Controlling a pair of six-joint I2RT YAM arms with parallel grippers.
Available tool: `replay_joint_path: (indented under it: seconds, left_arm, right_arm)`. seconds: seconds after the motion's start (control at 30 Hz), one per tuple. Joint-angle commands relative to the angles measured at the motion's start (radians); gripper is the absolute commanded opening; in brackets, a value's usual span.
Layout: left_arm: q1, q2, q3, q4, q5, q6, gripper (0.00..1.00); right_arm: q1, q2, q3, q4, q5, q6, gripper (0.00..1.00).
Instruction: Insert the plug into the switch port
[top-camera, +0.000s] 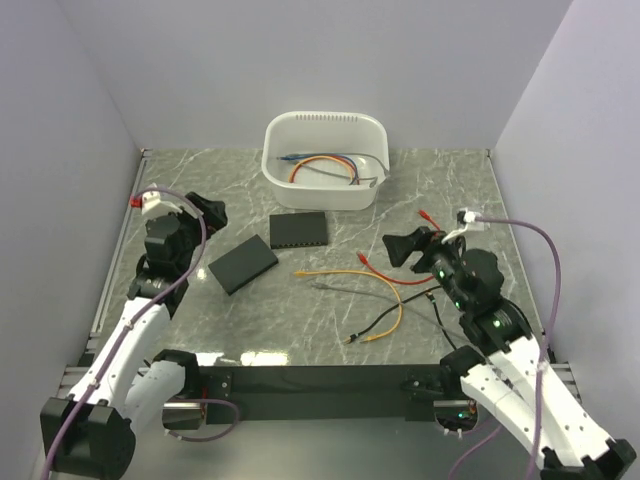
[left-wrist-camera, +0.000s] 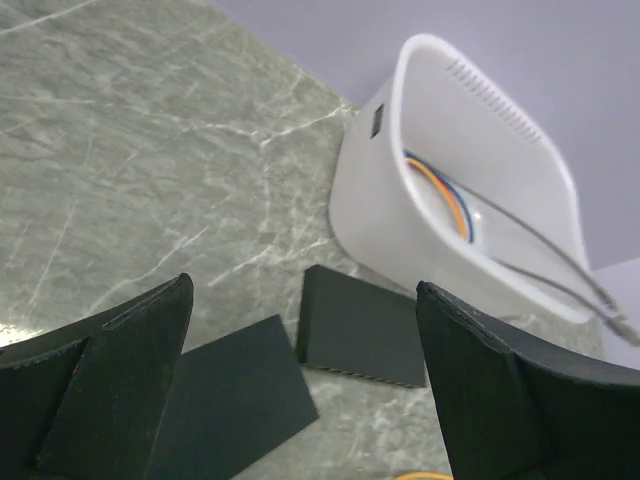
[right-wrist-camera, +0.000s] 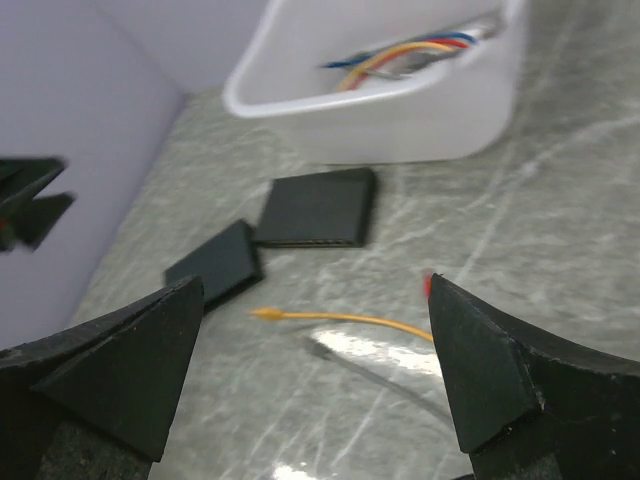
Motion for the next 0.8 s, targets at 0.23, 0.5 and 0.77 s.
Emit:
replay_joint_path:
  seconds: [0.23, 0.5, 0.77]
  left_arm:
    - [0.003, 0.032, 0.153, -0.073, 0.257, -0.067, 0.99]
    - [-0.001, -0.084, 0.365, -0.459, 0.081, -0.021, 0.99]
    - [-0.003, -0.175, 0.312, -0.605, -0.034, 0.159, 0.99]
  right_arm:
    - [0.181, -0.133, -0.030, 0.019, 0.185, -0.033, 1.00]
    - [0.302, 0.093, 0.130, -0.084, 0.167, -0.139, 1.00]
    - [0.534, 0.506, 0.290, -0.224, 0.503, -0.119, 0.97]
